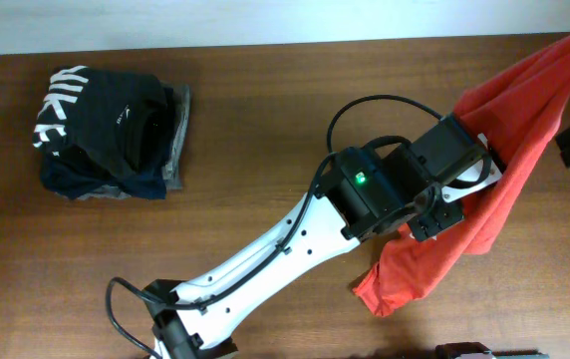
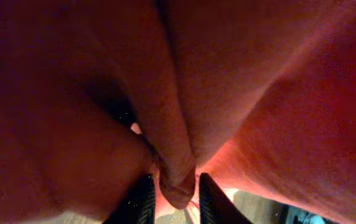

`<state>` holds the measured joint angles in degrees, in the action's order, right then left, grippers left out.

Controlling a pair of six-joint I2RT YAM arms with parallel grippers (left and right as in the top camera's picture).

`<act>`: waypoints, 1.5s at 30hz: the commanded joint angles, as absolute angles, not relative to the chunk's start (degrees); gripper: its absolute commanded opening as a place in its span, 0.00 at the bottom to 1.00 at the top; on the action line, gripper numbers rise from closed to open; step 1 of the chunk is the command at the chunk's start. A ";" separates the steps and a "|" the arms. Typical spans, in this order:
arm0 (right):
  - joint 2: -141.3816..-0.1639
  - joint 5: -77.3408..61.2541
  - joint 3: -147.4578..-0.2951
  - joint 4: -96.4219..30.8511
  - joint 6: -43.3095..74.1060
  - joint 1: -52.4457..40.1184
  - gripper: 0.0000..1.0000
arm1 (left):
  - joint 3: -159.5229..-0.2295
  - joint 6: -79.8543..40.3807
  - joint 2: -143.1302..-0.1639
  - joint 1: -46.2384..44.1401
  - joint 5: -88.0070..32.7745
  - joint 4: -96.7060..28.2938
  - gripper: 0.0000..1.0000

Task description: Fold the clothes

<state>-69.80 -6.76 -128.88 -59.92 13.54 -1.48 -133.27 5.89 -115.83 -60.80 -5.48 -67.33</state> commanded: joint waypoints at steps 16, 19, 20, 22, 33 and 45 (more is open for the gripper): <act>-68.73 1.96 -129.60 -65.65 13.80 -1.10 0.04 | -133.23 -0.67 -101.49 -58.72 19.57 -80.40 0.01; -68.79 7.42 -129.60 -70.15 13.80 -1.10 0.04 | -133.23 -0.71 -93.36 -55.46 20.99 -81.95 0.01; -68.88 7.97 -129.60 -70.85 13.78 -1.10 0.04 | -133.23 -0.69 -91.46 -54.59 21.04 -81.97 0.01; -69.17 8.69 -129.60 -72.90 13.69 -1.10 0.04 | -133.23 -0.67 -86.54 -52.07 21.30 -81.62 0.01; -70.78 12.71 -129.60 -86.63 6.81 -1.10 0.04 | -133.29 -0.62 -71.68 -49.80 34.96 -75.61 0.01; -66.02 9.26 -129.49 -93.76 3.42 -1.10 0.04 | -141.71 1.96 -69.89 -49.82 37.17 -74.78 0.01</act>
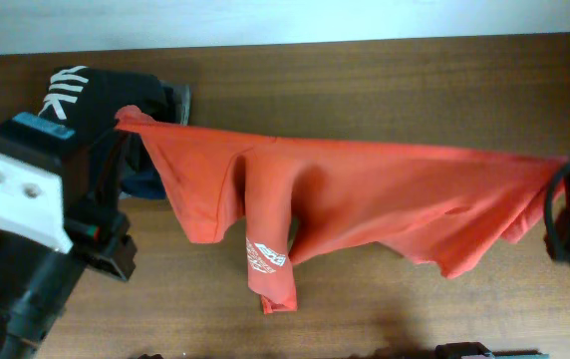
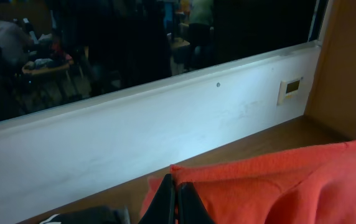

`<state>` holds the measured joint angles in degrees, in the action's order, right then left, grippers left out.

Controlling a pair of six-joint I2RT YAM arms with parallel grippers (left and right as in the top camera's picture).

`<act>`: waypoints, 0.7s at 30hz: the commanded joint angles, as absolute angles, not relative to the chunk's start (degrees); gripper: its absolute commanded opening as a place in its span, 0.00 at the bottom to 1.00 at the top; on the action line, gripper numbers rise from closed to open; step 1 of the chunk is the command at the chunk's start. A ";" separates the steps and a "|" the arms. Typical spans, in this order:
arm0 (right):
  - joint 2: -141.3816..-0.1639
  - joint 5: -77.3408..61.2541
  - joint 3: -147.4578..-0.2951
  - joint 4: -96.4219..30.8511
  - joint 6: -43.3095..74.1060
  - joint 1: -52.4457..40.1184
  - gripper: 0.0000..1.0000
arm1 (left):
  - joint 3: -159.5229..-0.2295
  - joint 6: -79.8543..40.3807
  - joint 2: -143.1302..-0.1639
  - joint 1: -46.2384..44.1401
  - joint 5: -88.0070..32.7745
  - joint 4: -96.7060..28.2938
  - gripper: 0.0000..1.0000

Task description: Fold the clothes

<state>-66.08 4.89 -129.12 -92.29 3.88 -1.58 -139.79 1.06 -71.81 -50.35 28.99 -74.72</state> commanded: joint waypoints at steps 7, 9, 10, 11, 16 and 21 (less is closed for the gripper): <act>-66.61 8.14 -127.90 -97.32 4.93 -1.10 0.04 | -144.59 2.68 -69.89 -49.82 34.13 -76.14 0.01; -65.39 4.64 -129.29 -97.32 4.93 -1.10 0.04 | -145.77 3.57 -69.89 -49.80 31.92 -77.21 0.01; -64.75 3.11 -130.21 -97.32 4.93 -1.10 0.04 | -145.84 3.88 -69.89 -49.82 33.34 -77.23 0.01; -64.38 2.57 -130.58 -97.32 4.93 -1.10 0.04 | -145.82 3.97 -69.91 -49.82 34.11 -77.30 0.01; -64.55 1.96 -130.08 -97.06 4.93 -1.10 0.04 | -145.08 4.82 -74.78 -49.80 46.94 -78.30 0.00; -71.18 4.38 -129.43 -97.06 3.36 -1.10 0.04 | -144.86 6.13 -82.37 -49.80 55.68 -76.79 0.01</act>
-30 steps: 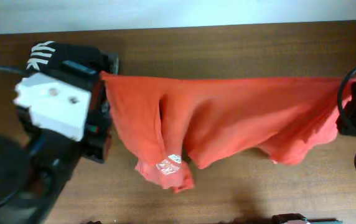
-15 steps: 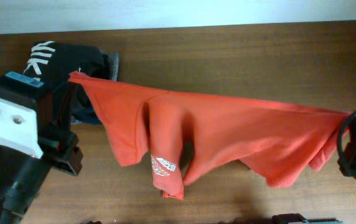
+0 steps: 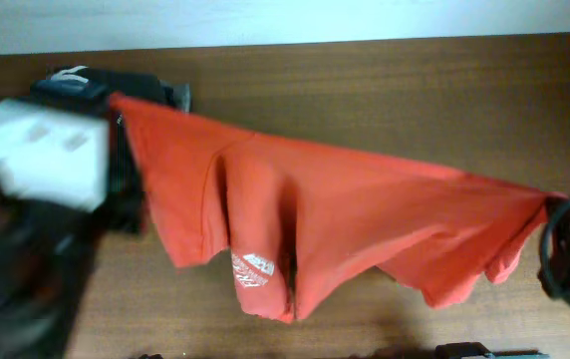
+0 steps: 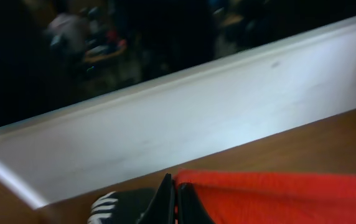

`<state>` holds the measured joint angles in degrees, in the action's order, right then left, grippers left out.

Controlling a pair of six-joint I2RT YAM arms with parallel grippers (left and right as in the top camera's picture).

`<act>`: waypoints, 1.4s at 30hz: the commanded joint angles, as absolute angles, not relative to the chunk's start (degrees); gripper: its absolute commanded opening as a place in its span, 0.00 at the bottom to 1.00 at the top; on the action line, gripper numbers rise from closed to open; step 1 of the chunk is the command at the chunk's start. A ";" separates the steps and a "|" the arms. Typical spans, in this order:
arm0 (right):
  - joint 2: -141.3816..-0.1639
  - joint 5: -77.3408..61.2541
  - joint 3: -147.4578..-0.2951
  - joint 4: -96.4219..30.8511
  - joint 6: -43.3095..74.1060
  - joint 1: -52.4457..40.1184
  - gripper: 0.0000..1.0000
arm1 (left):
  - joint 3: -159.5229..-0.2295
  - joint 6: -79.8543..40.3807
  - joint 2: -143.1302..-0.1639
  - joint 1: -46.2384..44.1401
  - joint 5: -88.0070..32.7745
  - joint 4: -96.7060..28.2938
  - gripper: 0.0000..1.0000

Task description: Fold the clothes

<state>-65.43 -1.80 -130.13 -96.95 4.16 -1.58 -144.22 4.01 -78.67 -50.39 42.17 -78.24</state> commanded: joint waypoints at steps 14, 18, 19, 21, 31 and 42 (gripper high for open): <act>-91.42 -7.29 -128.77 -97.32 -3.29 -1.10 0.04 | -144.86 7.49 -79.55 -49.80 53.78 -76.77 0.01; -93.19 -8.97 -128.62 -97.32 -5.82 -1.21 0.06 | -144.86 8.97 -79.35 -49.80 55.75 -74.96 0.01; -93.17 -10.98 -128.18 -97.32 -7.53 -1.21 0.10 | -144.88 9.32 -79.26 -49.80 55.75 -74.56 0.00; -93.17 -13.98 -127.17 -97.32 -9.54 -1.21 0.11 | -144.88 9.98 -79.05 -49.82 55.75 -74.11 0.01; -93.17 -22.74 -118.61 -97.10 -14.37 -3.27 0.14 | -144.90 10.00 -78.85 -49.82 53.78 -73.93 0.01; -93.17 -31.51 -113.91 -86.59 -21.65 -21.19 0.45 | -144.92 25.19 -78.48 -49.82 58.65 -56.84 0.00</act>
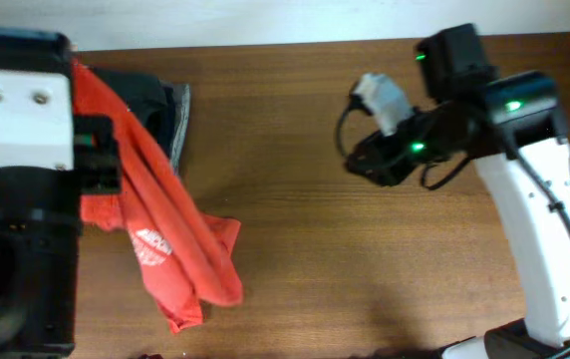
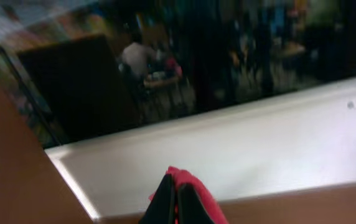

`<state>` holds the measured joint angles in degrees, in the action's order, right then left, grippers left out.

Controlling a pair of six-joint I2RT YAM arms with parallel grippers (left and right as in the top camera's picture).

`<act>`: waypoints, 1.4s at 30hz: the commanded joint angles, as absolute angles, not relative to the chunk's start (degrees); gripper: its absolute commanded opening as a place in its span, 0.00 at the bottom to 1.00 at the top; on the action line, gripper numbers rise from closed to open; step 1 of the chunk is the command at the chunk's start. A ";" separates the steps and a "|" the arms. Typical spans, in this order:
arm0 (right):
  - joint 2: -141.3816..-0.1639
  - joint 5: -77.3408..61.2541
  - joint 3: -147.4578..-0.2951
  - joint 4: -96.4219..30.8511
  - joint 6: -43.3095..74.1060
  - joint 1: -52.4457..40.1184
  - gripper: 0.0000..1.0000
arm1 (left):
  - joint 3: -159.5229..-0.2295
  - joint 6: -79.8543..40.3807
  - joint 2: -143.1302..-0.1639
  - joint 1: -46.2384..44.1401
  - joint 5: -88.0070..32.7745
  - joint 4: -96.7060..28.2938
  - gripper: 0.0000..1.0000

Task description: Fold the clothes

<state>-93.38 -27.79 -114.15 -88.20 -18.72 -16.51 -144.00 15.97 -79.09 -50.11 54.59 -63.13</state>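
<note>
A red shirt (image 1: 170,244) with a white print hangs in a long bunched strip from its top corner near the left arm's white block down to the table. My left gripper (image 2: 173,200) is shut on that corner, a fold of red cloth (image 2: 190,186) showing beside the fingertips. My right gripper (image 1: 363,165) hangs over the middle right of the table, well away from the shirt, with nothing in it. Its jaws are dark and seen from above, and they look open.
A stack of folded dark clothes (image 1: 145,98) on a grey piece (image 1: 178,125) lies at the back left, partly covered by the shirt and the left arm. The right arm (image 1: 534,199) rises from the front right. A white wall runs behind the table (image 1: 295,259).
The right gripper has let go of the shirt and now sits over the middle right of the table. The shirt, then stretched across the table, now hangs bunched from the left gripper alone.
At first the left gripper was shut on the shirt at the far right, where it hung from the right arm. Then the shirt was spread wide between both grippers. It stayed stretched a moment later, and now only the left gripper holds it.
</note>
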 commanded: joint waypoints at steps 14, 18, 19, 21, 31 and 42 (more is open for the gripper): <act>-93.17 -29.39 -113.89 -83.05 -26.89 -35.73 0.53 | -144.90 45.34 -78.83 -49.80 57.87 -34.79 0.00; -93.32 -29.36 -113.89 -81.23 -27.64 -39.27 0.56 | -144.90 51.92 -79.94 -49.82 57.87 -24.67 0.01; -93.41 -29.39 -113.89 -80.90 -27.64 -39.68 0.56 | -144.90 52.05 -80.07 -49.80 57.87 -24.21 0.01; -93.73 -29.39 -113.89 -80.42 -27.64 -40.62 0.57 | -144.90 52.38 -80.25 -49.82 57.80 -23.97 0.01; -100.79 -33.23 -113.80 -77.87 -27.59 -48.18 0.60 | -144.90 53.95 -80.40 -49.80 57.45 -22.50 0.01; -101.65 -29.76 -113.78 -71.26 -23.44 -52.86 0.60 | -144.90 55.22 -80.40 -49.80 57.47 -21.45 0.01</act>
